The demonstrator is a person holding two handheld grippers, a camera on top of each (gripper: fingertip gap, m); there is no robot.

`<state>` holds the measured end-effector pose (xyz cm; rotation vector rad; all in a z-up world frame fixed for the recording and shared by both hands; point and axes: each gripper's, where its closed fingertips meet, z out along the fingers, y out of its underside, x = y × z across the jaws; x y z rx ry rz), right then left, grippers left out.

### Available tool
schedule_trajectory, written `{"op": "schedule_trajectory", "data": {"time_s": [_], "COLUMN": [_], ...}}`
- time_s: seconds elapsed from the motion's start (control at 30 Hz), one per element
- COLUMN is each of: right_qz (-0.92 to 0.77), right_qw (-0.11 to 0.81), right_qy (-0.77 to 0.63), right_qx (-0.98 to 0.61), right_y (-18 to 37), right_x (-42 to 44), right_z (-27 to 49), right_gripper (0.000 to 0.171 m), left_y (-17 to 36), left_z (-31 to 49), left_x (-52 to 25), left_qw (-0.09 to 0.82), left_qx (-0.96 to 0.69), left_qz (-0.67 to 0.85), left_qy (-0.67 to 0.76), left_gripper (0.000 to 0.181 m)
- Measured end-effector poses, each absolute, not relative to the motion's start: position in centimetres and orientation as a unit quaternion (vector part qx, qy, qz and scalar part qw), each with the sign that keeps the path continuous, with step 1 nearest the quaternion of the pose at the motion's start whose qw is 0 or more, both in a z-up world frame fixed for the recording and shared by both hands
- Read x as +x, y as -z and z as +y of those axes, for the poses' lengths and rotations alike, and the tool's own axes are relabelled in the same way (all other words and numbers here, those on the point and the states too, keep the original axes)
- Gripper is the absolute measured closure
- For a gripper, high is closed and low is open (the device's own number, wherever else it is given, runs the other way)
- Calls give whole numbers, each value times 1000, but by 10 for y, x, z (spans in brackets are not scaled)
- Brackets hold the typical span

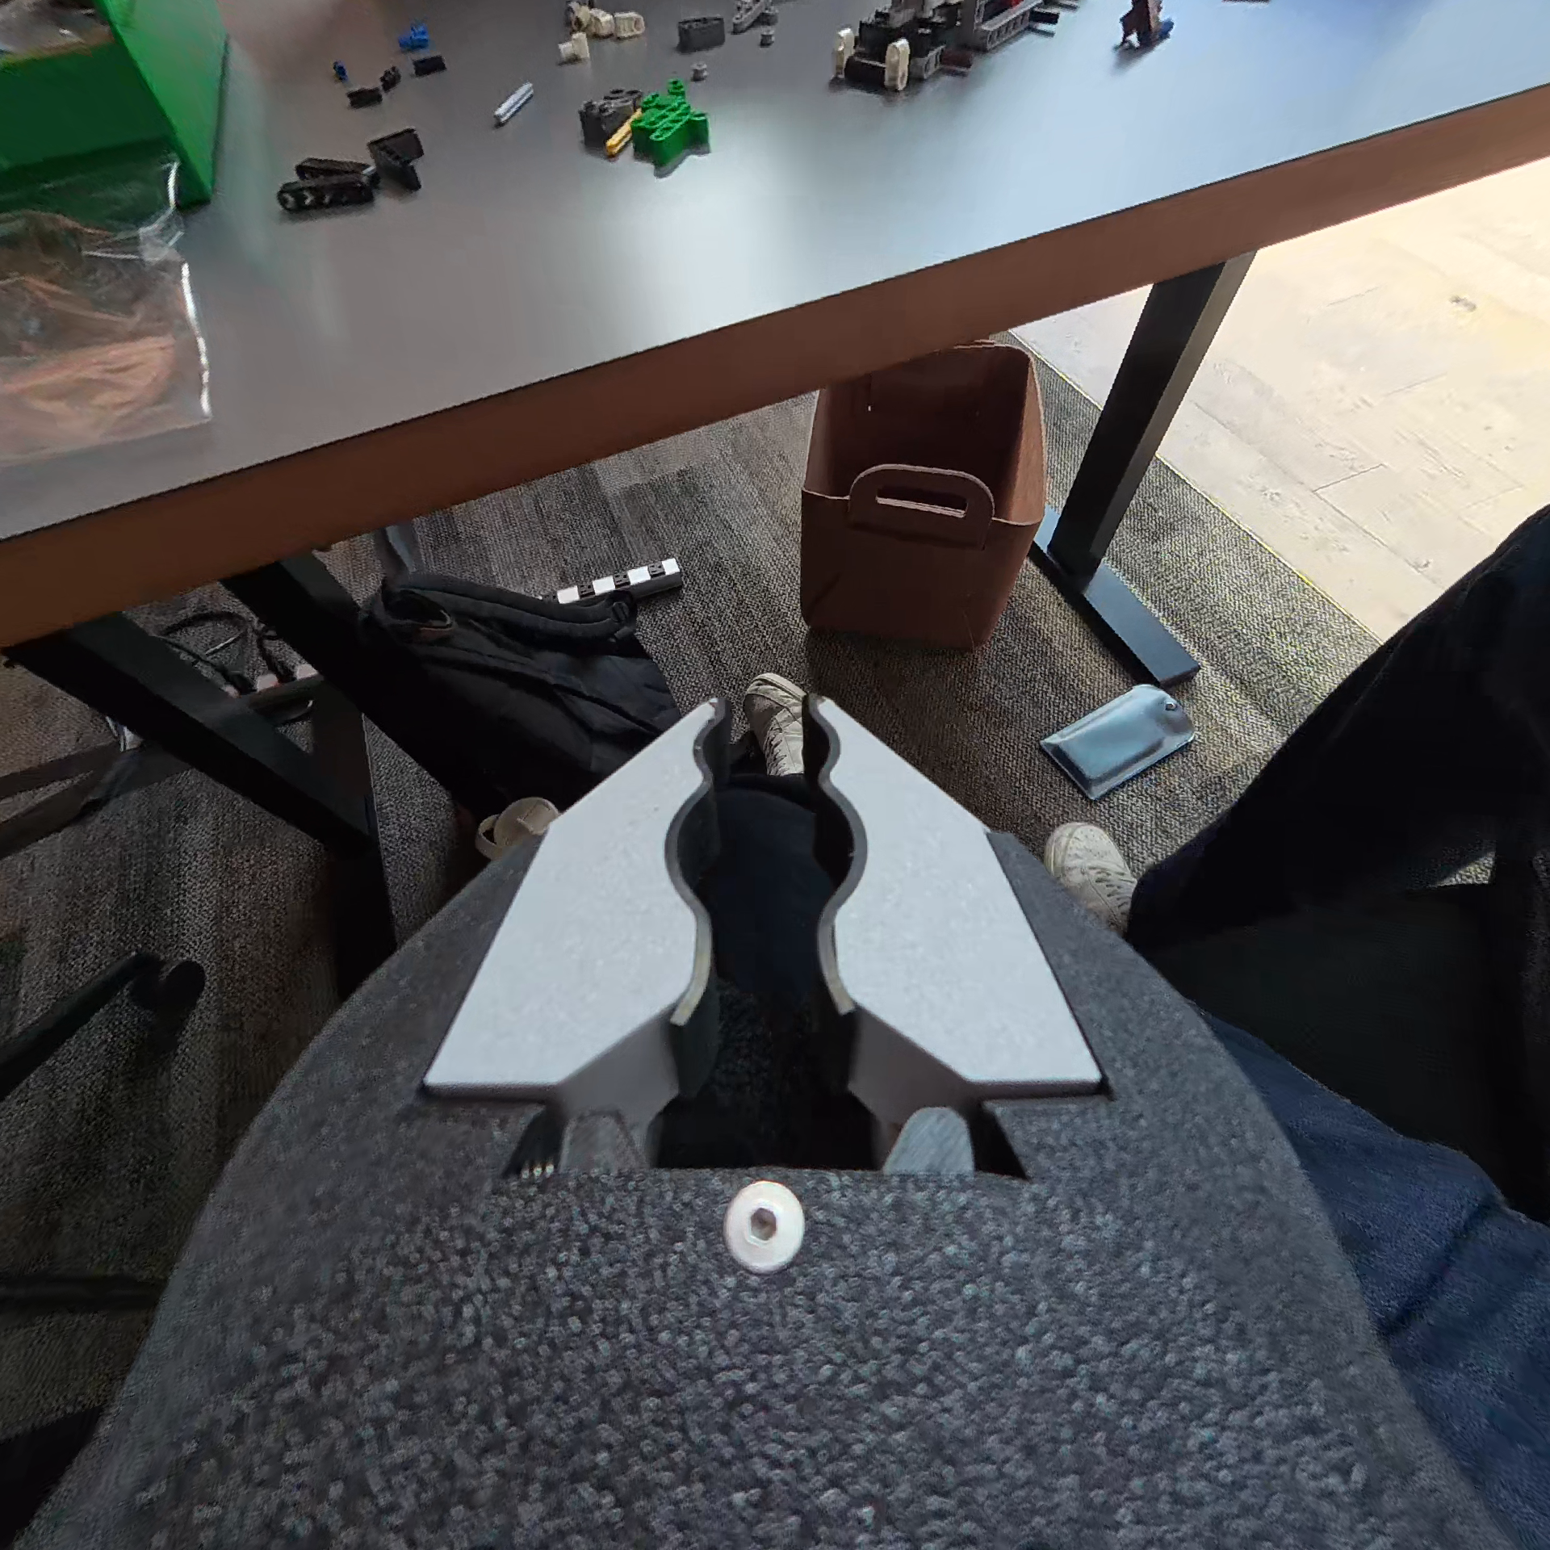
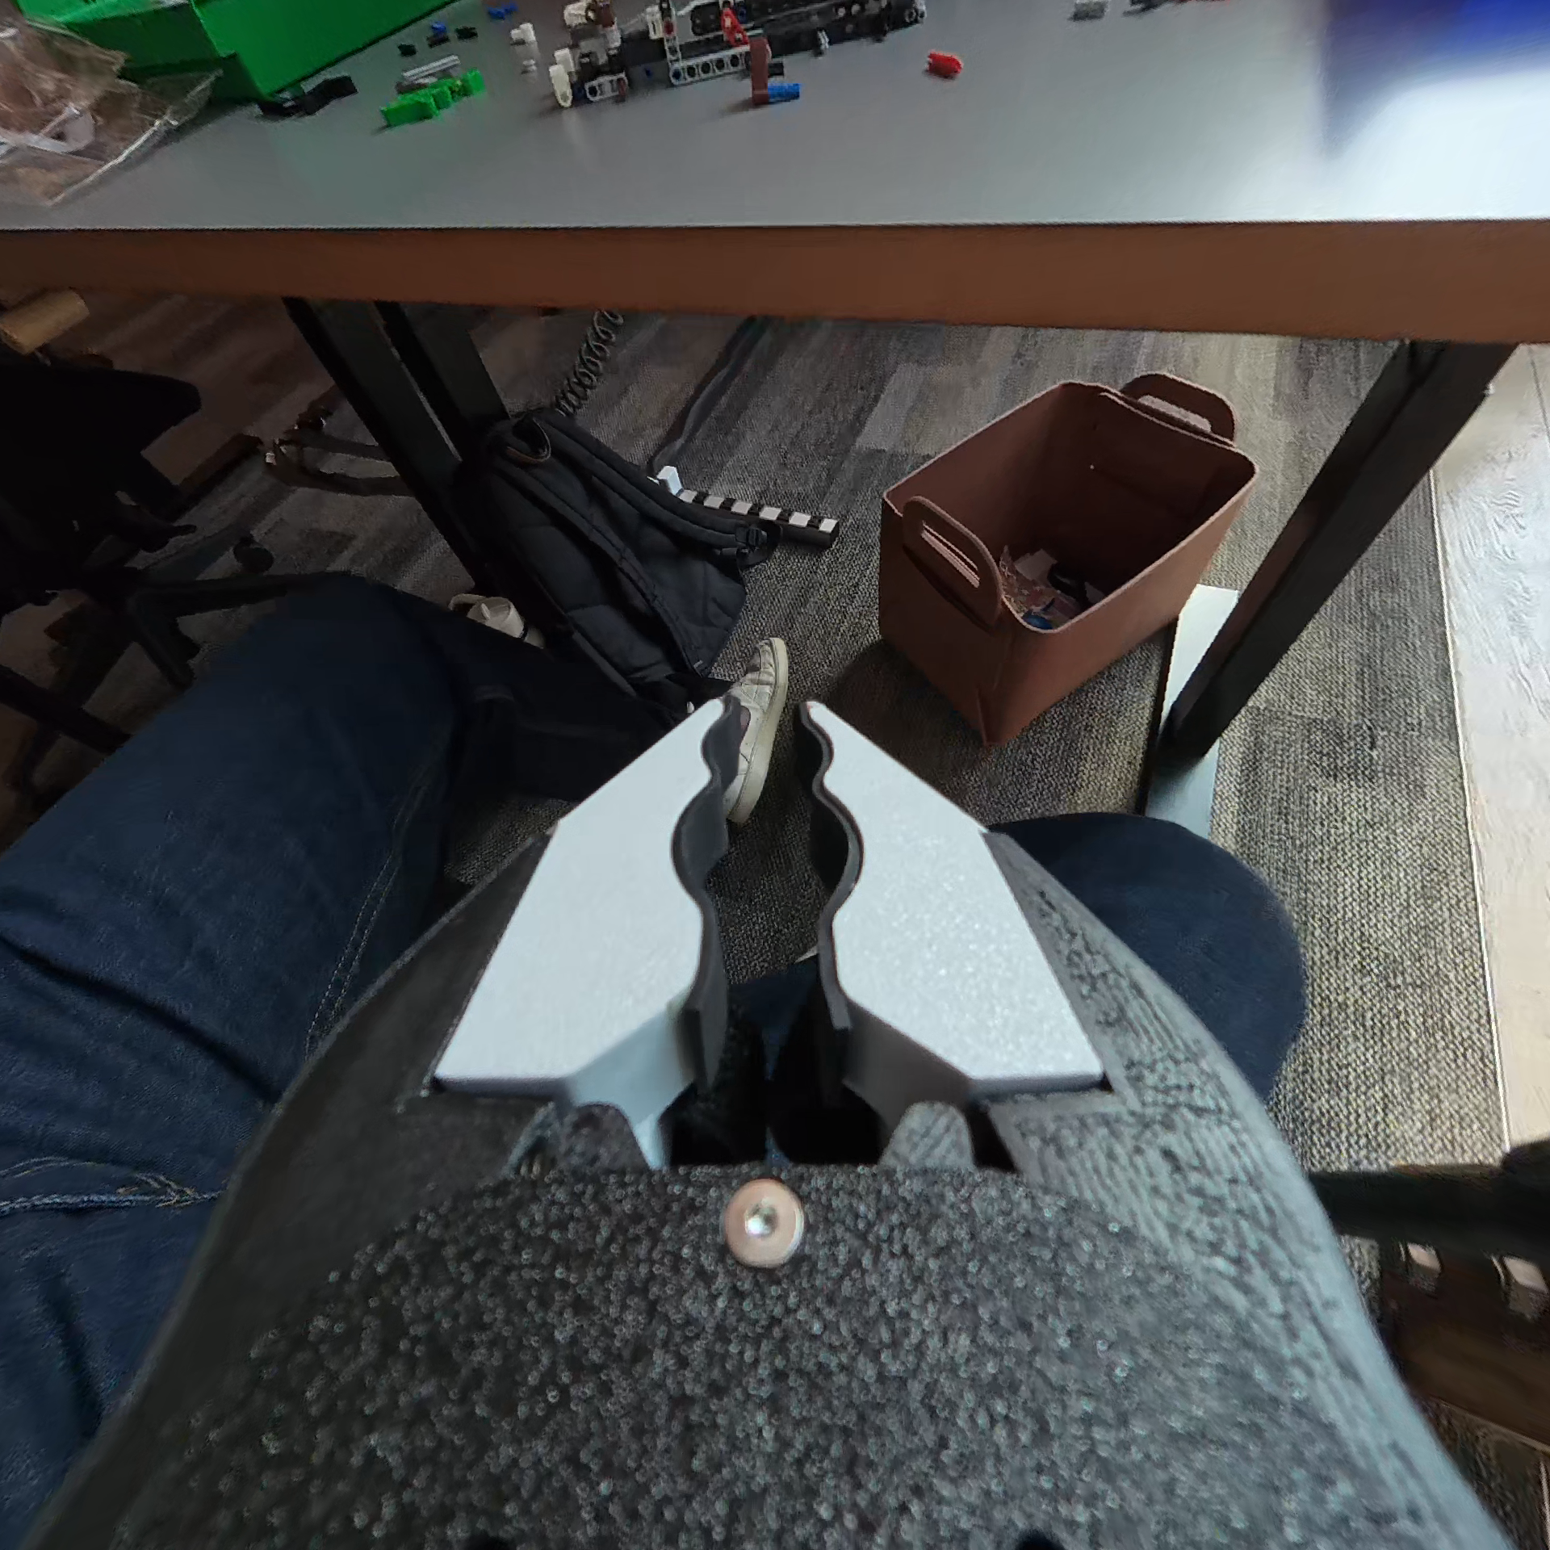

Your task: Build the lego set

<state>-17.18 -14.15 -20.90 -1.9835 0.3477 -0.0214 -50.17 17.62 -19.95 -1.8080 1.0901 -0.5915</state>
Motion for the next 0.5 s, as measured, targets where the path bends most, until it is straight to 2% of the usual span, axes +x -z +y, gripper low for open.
{"op": "schedule_trajectory", "data": {"time_s": [0.23,0.5], "right_qz": [221,211], "right_qw": [544,546], "right_qy": [23,27], "right_qx": [-809,-811], "right_y": [202,198], "right_x": [-165,-170], "right_z": [-198,-197], "right_gripper": [159,159], "left_y": [212,220], "left_z": [173,163], "left_x": [-446,-444], "left_qw": [426,423], "left_qx": [-711,-700], "left_qz": [496,522], "left_qy": [260,242], "left_gripper": [166,166]}}
